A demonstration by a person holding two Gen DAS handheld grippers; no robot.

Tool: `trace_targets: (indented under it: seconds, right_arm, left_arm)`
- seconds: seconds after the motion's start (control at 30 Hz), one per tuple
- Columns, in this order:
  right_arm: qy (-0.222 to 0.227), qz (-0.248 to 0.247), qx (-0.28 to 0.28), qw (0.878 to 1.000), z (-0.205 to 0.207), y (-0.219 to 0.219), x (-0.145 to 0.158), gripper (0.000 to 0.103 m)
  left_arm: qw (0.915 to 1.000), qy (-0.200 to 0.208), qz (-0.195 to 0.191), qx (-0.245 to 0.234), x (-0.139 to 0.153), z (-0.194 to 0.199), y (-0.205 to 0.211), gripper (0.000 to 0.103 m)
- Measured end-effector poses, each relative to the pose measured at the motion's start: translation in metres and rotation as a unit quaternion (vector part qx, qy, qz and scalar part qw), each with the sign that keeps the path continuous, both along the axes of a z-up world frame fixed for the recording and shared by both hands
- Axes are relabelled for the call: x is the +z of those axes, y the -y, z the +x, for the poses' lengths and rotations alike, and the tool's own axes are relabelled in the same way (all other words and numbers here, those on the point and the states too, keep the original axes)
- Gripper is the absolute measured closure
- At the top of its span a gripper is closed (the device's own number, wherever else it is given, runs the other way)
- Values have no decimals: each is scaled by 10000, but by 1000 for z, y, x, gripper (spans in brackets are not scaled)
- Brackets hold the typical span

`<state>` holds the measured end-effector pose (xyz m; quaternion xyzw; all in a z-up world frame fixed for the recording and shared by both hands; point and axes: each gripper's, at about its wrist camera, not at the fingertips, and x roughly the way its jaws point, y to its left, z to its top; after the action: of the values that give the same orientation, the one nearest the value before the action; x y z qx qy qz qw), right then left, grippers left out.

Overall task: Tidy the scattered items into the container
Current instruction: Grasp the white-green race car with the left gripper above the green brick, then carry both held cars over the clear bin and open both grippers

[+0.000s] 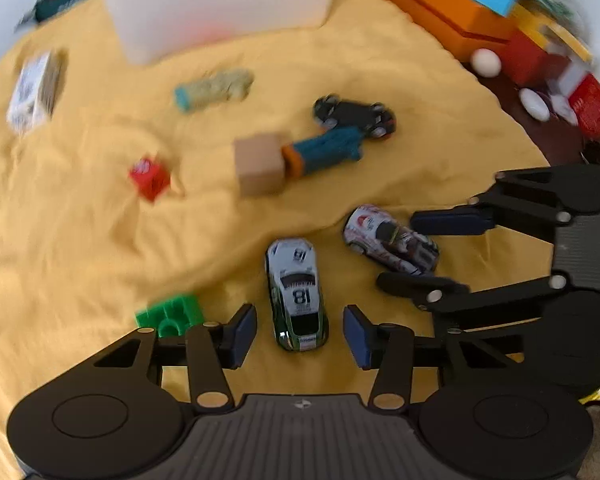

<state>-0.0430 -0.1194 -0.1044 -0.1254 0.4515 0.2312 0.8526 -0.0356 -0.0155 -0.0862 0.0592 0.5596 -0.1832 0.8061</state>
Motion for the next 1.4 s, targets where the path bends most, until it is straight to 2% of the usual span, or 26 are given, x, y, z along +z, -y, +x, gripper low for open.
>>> trace_targets:
  seconds: [0.07,0.1,0.27,0.47,0.57,0.7,0.87,1.03,1.2,1.3,1.4]
  right_arm:
    - [17,4,64,10000,0,1,0,66]
    - [28,-18,106,9999,-1,1,1,70]
    - [218,-219,306,9991,-7,-3,12,70]
    - [782,-36,12,9969,7,11,53,70]
    - [1257,62,-127,9920,28,17,82,70]
    - [1818,231,-340,9825,71,20,120,70]
    - [2097,587,-664,9737,137,18,156,70]
    - [1856,849,-1094,9728,195,14,164,70]
    - [1537,742,-1312,9766,233,3,143,70]
    - [1219,540,-1409,9810,249,-1,120,68]
    - [1131,546,-1463,9812,248,0,111,65]
  left_arm:
    - [9999,111,-32,48,0,-3,-3,67]
    - [9998,174,-9,20,0,-5,-3,70]
    - [9992,305,-243,-40,14,-8,-3,70]
    - [9948,907,-453,29,64,8,-11,70]
    - [9885,1425,-484,147,97,32,-19,70]
    - [9746,2154,-430,430,143,76,-30,70]
    - [9657,2491,-432,589,175,141,-31,70]
    - [9663,2399,-155,924,167,209,-23,70]
    - [9718,2056,331,1103,137,251,-19,70]
    - [9768,1789,459,1083,113,261,-20,69]
    - [9771,1703,501,1177,104,259,-23,62]
